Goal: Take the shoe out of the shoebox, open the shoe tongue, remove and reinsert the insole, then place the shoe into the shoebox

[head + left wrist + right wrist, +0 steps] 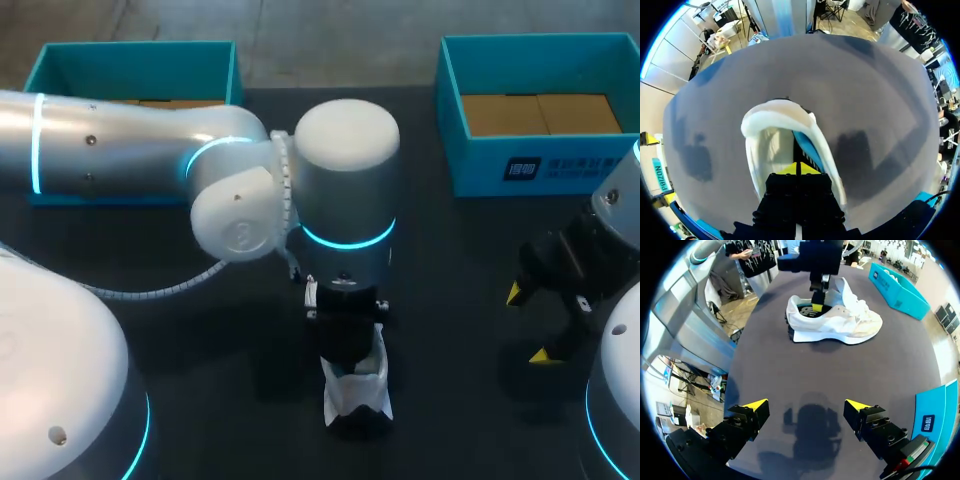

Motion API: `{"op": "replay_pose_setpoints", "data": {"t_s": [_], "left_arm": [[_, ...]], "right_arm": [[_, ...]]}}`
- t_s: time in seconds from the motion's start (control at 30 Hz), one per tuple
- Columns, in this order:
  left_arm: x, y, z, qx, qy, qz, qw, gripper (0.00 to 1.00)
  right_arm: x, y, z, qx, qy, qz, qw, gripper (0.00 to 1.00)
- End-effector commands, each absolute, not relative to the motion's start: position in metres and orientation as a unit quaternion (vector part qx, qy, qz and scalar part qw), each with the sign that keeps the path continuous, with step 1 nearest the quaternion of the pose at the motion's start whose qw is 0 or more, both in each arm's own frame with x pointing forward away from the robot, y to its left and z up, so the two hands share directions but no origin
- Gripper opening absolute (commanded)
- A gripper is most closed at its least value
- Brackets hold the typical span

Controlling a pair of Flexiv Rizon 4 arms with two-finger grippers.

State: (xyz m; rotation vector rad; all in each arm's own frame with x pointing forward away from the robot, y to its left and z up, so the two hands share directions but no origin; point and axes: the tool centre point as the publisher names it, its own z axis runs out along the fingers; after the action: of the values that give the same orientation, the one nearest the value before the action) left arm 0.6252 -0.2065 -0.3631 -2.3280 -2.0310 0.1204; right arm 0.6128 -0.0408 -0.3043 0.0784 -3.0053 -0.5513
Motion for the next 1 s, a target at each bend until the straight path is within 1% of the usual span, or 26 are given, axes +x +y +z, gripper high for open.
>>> {"op": "replay_pose_setpoints", "data": {"t_s": [0.03, 0.57, 1.0], "left_arm": [[0.635, -0.218, -0.356, -0.754, -0.653, 0.003, 0.070, 0.00], [0.640, -0.199, -0.381, -0.745, -0.650, -0.051, 0.141, 0.00], [0.644, -0.191, -0.360, -0.741, -0.644, -0.081, 0.171, 0.00]], "right_arm": [[0.612, -0.040, -0.305, 0.025, -0.983, -0.179, 0.042, 1.00], [0.612, -0.040, -0.305, 0.025, -0.983, -0.179, 0.042, 1.00], [0.612, -0.040, -0.305, 0.025, -0.983, -0.179, 0.042, 1.00]]}}
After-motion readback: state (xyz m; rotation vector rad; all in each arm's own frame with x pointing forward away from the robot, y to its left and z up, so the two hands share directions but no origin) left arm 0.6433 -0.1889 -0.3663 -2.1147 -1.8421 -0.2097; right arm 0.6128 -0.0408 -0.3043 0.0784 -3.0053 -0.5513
